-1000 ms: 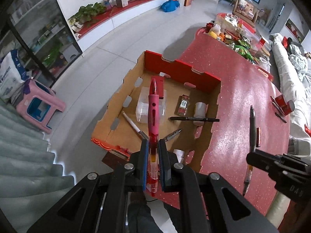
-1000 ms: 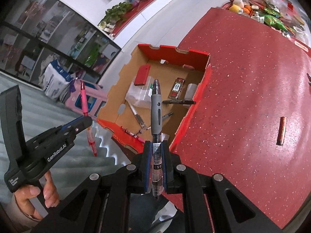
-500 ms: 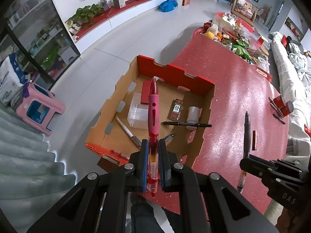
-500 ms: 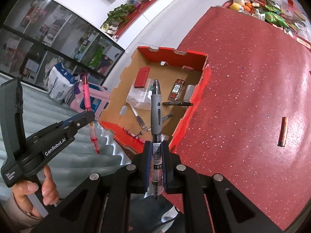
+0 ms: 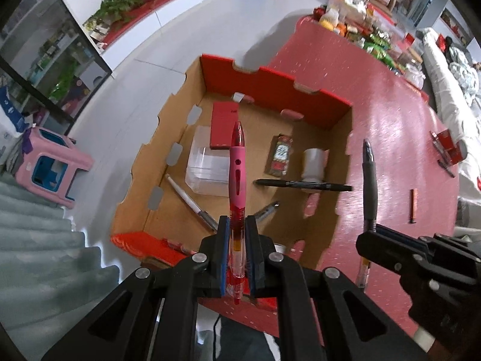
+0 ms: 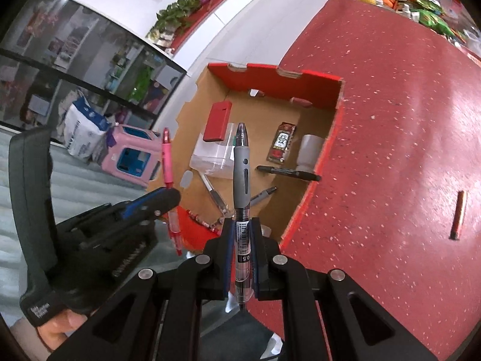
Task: Organize rigid objects
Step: 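Bring both held pens over the opening of the cardboard box, then hold both pens upright above the box and lower them inside, then open the right tool to drop the grey pen while the left tool releases the pink pen, then raise both open tools above the cardboard box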
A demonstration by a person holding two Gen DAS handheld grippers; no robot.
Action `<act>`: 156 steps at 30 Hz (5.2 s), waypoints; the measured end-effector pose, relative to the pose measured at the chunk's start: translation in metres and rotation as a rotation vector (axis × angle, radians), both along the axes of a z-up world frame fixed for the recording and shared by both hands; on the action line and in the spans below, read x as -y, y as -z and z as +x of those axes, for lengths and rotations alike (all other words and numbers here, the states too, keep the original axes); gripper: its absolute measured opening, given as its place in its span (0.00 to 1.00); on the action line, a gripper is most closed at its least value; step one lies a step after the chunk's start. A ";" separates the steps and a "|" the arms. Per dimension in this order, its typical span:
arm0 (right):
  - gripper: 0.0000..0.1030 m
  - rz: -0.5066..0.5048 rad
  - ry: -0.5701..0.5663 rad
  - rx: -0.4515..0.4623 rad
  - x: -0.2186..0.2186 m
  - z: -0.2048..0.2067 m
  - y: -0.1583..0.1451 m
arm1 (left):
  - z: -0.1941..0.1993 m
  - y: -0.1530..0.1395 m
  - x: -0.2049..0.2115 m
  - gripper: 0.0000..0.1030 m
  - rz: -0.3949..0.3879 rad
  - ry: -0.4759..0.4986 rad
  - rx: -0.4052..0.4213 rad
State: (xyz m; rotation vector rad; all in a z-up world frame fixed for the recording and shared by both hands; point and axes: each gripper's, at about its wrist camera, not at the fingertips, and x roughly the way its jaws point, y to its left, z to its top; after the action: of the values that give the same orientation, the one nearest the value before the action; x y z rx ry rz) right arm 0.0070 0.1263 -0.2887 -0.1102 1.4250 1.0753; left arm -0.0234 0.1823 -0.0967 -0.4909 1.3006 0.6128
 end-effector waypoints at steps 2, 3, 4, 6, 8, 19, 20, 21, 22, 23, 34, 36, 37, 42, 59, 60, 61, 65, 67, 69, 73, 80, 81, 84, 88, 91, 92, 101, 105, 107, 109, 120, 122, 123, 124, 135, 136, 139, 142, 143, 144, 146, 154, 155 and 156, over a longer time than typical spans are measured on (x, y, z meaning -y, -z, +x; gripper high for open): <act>0.11 -0.025 0.007 -0.001 -0.012 -0.002 0.007 | 0.000 0.011 -0.007 0.10 -0.013 0.003 -0.017; 0.11 -0.037 0.013 -0.004 -0.018 -0.003 0.012 | 0.001 0.017 -0.011 0.10 -0.019 0.007 -0.026; 0.11 -0.047 0.017 -0.004 -0.024 -0.003 0.015 | 0.001 0.022 -0.015 0.10 -0.021 0.012 -0.033; 0.11 -0.070 0.029 0.001 -0.034 -0.004 0.024 | 0.002 0.031 -0.021 0.10 -0.029 0.025 -0.043; 0.11 -0.086 0.046 0.000 -0.041 -0.003 0.030 | 0.004 0.038 -0.026 0.10 -0.033 0.047 -0.049; 0.11 -0.143 0.134 0.026 -0.052 -0.007 0.038 | 0.007 0.053 -0.037 0.10 -0.047 0.146 -0.039; 0.11 -0.146 0.137 0.031 -0.053 -0.007 0.038 | 0.007 0.053 -0.038 0.10 -0.048 0.148 -0.038; 0.11 -0.147 0.139 0.037 -0.053 -0.008 0.037 | 0.007 0.052 -0.039 0.10 -0.049 0.148 -0.035; 0.11 -0.148 0.139 0.041 -0.054 -0.008 0.036 | 0.007 0.052 -0.040 0.10 -0.049 0.149 -0.031; 0.11 -0.149 0.138 0.044 -0.054 -0.009 0.035 | 0.006 0.051 -0.042 0.10 -0.048 0.150 -0.029; 0.11 -0.144 0.138 0.068 -0.056 -0.016 0.023 | 0.004 0.045 -0.044 0.10 -0.038 0.148 -0.017; 0.11 -0.145 0.135 0.071 -0.057 -0.017 0.022 | 0.002 0.045 -0.043 0.10 -0.039 0.144 -0.019; 0.11 -0.146 0.133 0.073 -0.057 -0.018 0.021 | 0.001 0.045 -0.043 0.10 -0.041 0.141 -0.019; 0.11 -0.147 0.128 0.082 -0.058 -0.020 0.017 | -0.004 0.045 -0.041 0.10 -0.044 0.132 -0.019; 0.11 -0.138 0.118 0.108 -0.050 -0.033 0.009 | -0.018 0.040 -0.038 0.10 -0.036 0.109 -0.002; 0.11 -0.138 0.118 0.109 -0.049 -0.033 0.009 | -0.019 0.040 -0.038 0.10 -0.036 0.109 -0.002; 0.11 -0.138 0.118 0.110 -0.049 -0.034 0.008 | -0.019 0.040 -0.038 0.10 -0.038 0.109 -0.001; 0.11 -0.138 0.117 0.115 -0.047 -0.036 0.006 | -0.020 0.039 -0.036 0.10 -0.036 0.111 0.003; 0.11 -0.137 0.116 0.115 -0.046 -0.036 0.005 | -0.021 0.038 -0.036 0.10 -0.035 0.110 0.004; 0.11 -0.138 0.113 0.119 -0.046 -0.037 0.004 | -0.022 0.037 -0.036 0.10 -0.035 0.107 0.006; 0.11 -0.138 0.105 0.124 -0.046 -0.040 0.002 | -0.024 0.036 -0.037 0.10 -0.033 0.103 0.008; 0.11 -0.139 0.094 0.133 -0.049 -0.045 -0.002 | -0.027 0.033 -0.037 0.10 -0.034 0.096 0.019; 0.11 -0.139 0.094 0.134 -0.049 -0.046 -0.002 | -0.028 0.033 -0.037 0.10 -0.033 0.095 0.020; 0.11 -0.136 0.093 0.137 -0.048 -0.048 -0.004 | -0.029 0.032 -0.037 0.10 -0.034 0.095 0.025; 0.11 -0.136 0.097 0.138 -0.045 -0.047 -0.004 | -0.030 0.032 -0.037 0.10 -0.037 0.093 0.028; 0.11 -0.138 0.104 0.140 -0.043 -0.047 -0.005 | -0.030 0.031 -0.037 0.10 -0.039 0.093 0.029; 0.11 -0.138 0.106 0.140 -0.042 -0.046 -0.006 | -0.030 0.031 -0.037 0.10 -0.039 0.094 0.031; 0.11 -0.118 0.108 0.141 -0.039 -0.046 -0.013 | -0.033 0.019 -0.035 0.10 -0.033 0.105 0.053; 0.11 -0.112 0.111 0.138 -0.039 -0.045 -0.013 | -0.034 0.018 -0.035 0.10 -0.030 0.103 0.048; 0.11 -0.113 0.108 0.137 -0.039 -0.045 -0.013 | -0.035 0.019 -0.035 0.10 -0.032 0.101 0.042; 0.11 -0.115 0.107 0.138 -0.038 -0.045 -0.012 | -0.035 0.022 -0.034 0.10 -0.035 0.097 0.034; 0.11 -0.148 0.096 0.114 -0.050 -0.042 0.003 | -0.026 0.039 -0.035 0.10 -0.048 0.086 -0.007; 0.11 -0.164 0.095 0.106 -0.054 -0.039 0.009 | -0.024 0.044 -0.037 0.15 -0.052 0.081 -0.027; 0.11 -0.176 0.091 0.107 -0.057 -0.038 0.012 | -0.023 0.046 -0.037 0.31 -0.051 0.078 -0.034; 0.11 -0.191 0.091 0.116 -0.059 -0.037 0.014 | -0.023 0.047 -0.038 0.43 -0.044 0.074 -0.037; 0.94 -0.185 0.155 0.205 -0.049 -0.026 -0.003 | -0.038 0.035 -0.056 0.88 -0.031 0.035 0.033; 0.94 -0.185 0.158 0.197 -0.048 -0.025 -0.004 | -0.039 0.032 -0.056 0.88 -0.023 0.038 0.033; 0.95 -0.182 0.164 0.164 -0.043 -0.023 -0.006 | -0.039 0.020 -0.053 0.89 0.012 0.059 0.032; 0.99 -0.196 0.182 0.169 -0.035 -0.026 -0.009 | -0.044 0.006 -0.052 0.89 0.030 0.053 0.076; 0.99 -0.187 0.190 0.175 -0.032 -0.027 -0.011 | -0.046 0.003 -0.052 0.89 0.009 0.049 0.082; 0.99 -0.174 0.195 0.182 -0.029 -0.029 -0.013 | -0.047 0.002 -0.054 0.89 -0.014 0.043 0.084; 0.99 -0.171 0.186 0.196 -0.026 -0.034 -0.017 | -0.050 0.002 -0.055 0.89 -0.023 0.021 0.060; 0.99 -0.216 0.144 0.175 -0.025 -0.045 -0.012 | -0.064 0.005 -0.044 0.90 -0.020 0.038 -0.001; 0.99 -0.226 0.139 0.184 -0.025 -0.047 -0.012 | -0.065 0.004 -0.043 0.90 -0.018 0.036 -0.002; 0.99 -0.232 0.135 0.187 -0.026 -0.049 -0.011 | -0.067 0.004 -0.042 0.90 -0.014 0.027 -0.003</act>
State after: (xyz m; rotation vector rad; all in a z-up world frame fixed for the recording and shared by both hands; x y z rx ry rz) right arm -0.0417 0.1520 -0.2773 -0.2710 1.3621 0.7668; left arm -0.0906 0.2247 -0.1007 -0.4829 1.3131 0.5829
